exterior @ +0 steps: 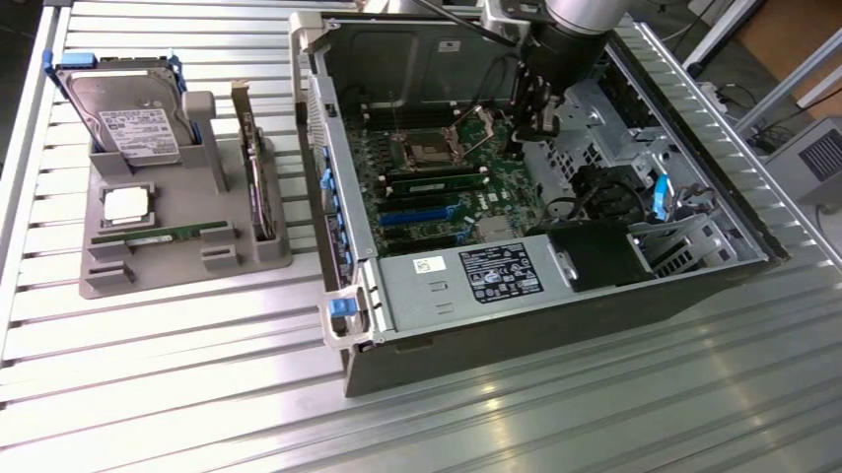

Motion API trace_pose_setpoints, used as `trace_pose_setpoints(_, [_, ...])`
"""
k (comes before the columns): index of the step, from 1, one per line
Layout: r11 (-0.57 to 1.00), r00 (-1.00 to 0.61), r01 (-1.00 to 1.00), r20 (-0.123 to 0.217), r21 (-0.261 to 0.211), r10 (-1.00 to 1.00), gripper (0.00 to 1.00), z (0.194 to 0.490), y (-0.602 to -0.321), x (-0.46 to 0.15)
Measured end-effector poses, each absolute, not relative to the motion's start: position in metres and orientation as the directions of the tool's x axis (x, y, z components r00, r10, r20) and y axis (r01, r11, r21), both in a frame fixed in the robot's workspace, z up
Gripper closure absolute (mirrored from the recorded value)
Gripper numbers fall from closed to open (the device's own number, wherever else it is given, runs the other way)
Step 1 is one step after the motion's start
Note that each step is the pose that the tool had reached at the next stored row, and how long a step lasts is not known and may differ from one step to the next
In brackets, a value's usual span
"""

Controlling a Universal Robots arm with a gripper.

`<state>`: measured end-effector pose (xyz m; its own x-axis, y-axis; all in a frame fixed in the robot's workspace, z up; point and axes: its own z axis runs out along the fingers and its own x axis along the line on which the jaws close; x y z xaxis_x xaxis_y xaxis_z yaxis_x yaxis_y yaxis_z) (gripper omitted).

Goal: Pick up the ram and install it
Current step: 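Press down the ram until it locks into place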

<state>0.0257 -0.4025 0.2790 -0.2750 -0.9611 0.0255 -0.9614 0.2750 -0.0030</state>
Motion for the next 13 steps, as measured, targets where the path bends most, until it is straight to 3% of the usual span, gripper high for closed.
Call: trace_pose_setpoints(13, [0.35,-0.349,-0.937,0.026,-0.003,-0.937,0.9,0.2787,-0.4025,0.0257])
